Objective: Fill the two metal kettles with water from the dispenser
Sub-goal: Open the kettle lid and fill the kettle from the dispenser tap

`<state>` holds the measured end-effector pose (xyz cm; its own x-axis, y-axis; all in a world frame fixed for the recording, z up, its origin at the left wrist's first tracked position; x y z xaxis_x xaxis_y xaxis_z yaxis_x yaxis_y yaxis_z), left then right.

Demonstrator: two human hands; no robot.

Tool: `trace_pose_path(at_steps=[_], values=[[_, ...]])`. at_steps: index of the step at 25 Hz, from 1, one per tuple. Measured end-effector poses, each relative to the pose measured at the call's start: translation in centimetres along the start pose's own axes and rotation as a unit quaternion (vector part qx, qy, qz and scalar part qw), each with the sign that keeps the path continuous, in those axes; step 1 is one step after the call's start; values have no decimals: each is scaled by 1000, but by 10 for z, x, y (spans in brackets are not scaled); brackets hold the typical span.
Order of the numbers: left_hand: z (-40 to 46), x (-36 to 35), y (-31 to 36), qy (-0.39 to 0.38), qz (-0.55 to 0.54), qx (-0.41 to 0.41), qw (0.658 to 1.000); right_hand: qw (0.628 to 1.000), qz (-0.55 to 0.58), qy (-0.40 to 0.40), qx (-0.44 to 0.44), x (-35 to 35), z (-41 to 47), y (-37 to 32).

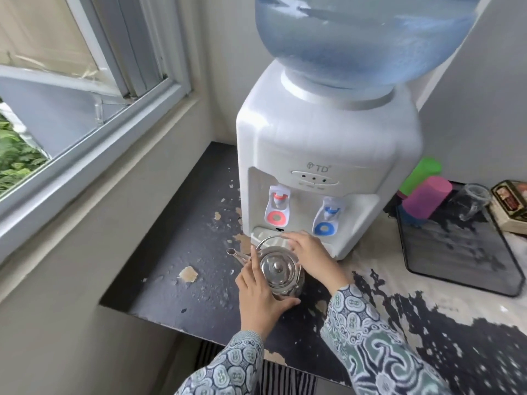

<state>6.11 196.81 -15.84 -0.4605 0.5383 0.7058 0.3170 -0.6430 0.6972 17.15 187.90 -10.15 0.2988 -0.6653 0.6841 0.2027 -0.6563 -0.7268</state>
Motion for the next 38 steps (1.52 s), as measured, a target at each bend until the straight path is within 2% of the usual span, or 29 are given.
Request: trace_pose_path(at_steps=[4,8,10,13,17,22,26,30,35,38], values=[[2,-6,-6,27,61,-30,997,999,5,19,-34,-25,5,28],[3,-7,-8,10,62,-23,998,997,-5,66,-36,-31,0,27],[3,-8,-10,9,65,-26,997,986,-100,128,37,-30,-12,20],[4,-8,-10,-3,80,-36,996,935,-273,174,146,-27,-25,14],[5,-9,-10,21,126,-67,990,907,-352,107,204,-28,-22,16],[6,-11,-14,-4,96,-39,995,871,-406,103,256,-29,-19,10],[6,-8,-11,-20,73,-16,997,874,-404,103,250,-31,-18,-2],[4,-8,-11,-13,71,-5,997,864,-431,59,254,-35,-12,-8],[6,-12,-11,-22,75,-10,997,899,-359,-25,250,-30,-2,-12],[5,-11,-11,-23,64,-18,998,904,-346,-28,251,-28,1,-10]])
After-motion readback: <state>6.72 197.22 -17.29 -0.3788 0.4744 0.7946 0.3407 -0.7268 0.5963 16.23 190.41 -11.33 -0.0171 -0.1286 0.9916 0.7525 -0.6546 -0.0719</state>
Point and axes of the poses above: each hand's wrist, its own z-axis towards the middle knuckle, its own x-axis out of the back of the hand, y = z × x, the point moved 1 cm from there along z, towards the middle knuckle, and after that the axes turned 11 degrees about y, right-handed, at the moved point
